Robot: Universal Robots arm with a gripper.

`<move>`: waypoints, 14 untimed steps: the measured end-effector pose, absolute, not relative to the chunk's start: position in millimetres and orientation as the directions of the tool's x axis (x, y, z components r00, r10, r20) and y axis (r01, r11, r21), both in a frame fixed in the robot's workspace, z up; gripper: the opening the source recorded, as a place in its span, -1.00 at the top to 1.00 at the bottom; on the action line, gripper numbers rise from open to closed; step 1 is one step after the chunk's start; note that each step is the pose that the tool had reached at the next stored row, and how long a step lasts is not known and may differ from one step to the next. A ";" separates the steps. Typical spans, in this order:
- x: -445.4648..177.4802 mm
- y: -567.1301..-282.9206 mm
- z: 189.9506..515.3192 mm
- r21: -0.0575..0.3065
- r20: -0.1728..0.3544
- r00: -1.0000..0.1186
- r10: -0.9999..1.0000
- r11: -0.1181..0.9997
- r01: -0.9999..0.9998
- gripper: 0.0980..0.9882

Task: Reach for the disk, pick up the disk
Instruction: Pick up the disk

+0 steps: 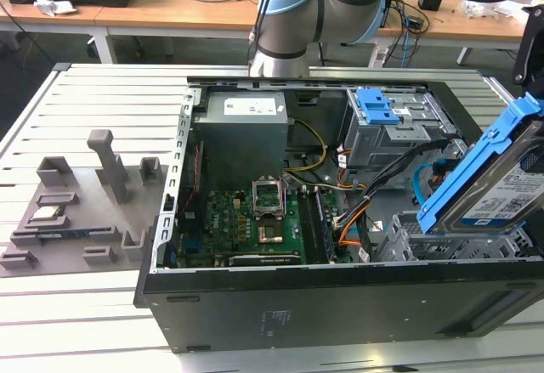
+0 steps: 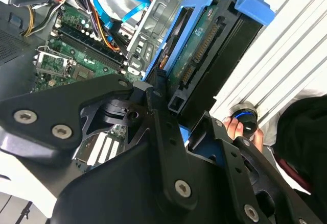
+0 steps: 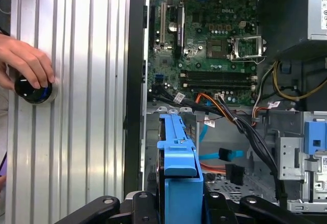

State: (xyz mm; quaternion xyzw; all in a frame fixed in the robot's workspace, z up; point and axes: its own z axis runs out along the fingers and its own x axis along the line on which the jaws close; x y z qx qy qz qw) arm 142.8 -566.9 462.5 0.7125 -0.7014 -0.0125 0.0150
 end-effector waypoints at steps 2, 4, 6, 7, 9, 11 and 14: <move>142.9 -567.1 459.5 0.039 0.003 0.016 -1.000 -0.016 -0.999 0.40; 142.8 -567.3 457.0 0.039 0.003 0.016 -1.000 -0.016 -0.999 0.40; 142.8 -567.4 454.7 0.039 0.003 0.016 -1.000 -0.016 -0.999 0.40; 142.8 -567.4 454.0 0.039 0.003 0.016 -1.000 -0.016 -0.999 0.40; 142.9 -567.4 453.8 0.039 0.003 0.016 -1.000 -0.016 -0.999 0.40; 142.8 -567.4 453.6 0.039 0.003 0.016 -1.000 -0.016 -0.999 0.40; 142.8 -567.4 453.6 0.039 0.003 0.016 -1.000 -0.016 -0.999 0.40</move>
